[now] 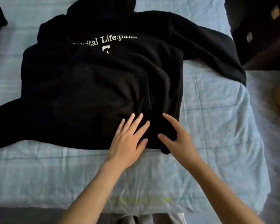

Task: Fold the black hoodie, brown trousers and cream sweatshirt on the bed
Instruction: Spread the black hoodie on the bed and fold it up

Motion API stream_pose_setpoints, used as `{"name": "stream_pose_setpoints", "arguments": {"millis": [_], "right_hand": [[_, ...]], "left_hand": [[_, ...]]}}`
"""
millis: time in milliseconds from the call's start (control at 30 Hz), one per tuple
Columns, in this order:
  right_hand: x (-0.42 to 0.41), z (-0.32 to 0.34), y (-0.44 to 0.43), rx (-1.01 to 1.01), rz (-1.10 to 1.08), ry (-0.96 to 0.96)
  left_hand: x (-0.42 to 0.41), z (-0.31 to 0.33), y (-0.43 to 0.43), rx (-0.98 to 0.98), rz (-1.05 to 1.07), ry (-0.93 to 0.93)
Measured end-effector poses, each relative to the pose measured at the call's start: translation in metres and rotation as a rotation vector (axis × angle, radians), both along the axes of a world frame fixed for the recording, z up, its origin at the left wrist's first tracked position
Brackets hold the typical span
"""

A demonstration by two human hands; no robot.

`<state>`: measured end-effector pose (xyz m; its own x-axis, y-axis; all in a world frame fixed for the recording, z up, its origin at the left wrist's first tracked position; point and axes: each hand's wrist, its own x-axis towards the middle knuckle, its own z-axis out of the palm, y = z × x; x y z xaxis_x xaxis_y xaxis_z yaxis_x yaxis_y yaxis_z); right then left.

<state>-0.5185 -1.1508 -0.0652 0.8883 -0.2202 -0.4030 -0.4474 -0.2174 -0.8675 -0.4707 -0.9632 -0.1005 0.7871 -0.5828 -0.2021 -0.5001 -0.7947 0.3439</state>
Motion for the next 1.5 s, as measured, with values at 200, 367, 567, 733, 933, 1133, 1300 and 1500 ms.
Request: {"name": "stream_pose_setpoints", "arguments": {"millis": [200,367,567,733,933,1133,1300,1500], "right_hand": [[-0.046,0.033,-0.083,0.092,-0.115,0.004],[-0.081,-0.005,-0.099,-0.198,-0.204,0.106],[-0.094,-0.020,-0.090,-0.299,-0.142,0.056],[-0.093,-0.013,-0.092,-0.305,-0.087,0.046],[-0.100,-0.013,-0.071,-0.267,-0.103,-0.050],[-0.098,-0.004,-0.103,-0.089,-0.108,-0.062],[-0.120,0.003,-0.128,-0.097,-0.041,-0.046],[-0.128,-0.009,-0.099,-0.776,0.172,0.004]], "left_hand": [[-0.026,0.021,0.004,-0.221,-0.099,-0.092],[-0.068,-0.019,0.020,0.021,-0.195,-0.010],[-0.073,-0.027,0.017,-0.029,-0.141,-0.042],[-0.070,-0.012,0.018,-0.199,0.047,-0.012],[-0.077,-0.008,-0.007,-0.113,-0.040,0.010],[-0.088,-0.002,-0.018,-0.188,0.004,-0.253],[-0.126,0.008,-0.022,-0.205,-0.047,-0.477],[-0.151,-0.014,-0.020,-0.056,-0.053,-0.328]]}}
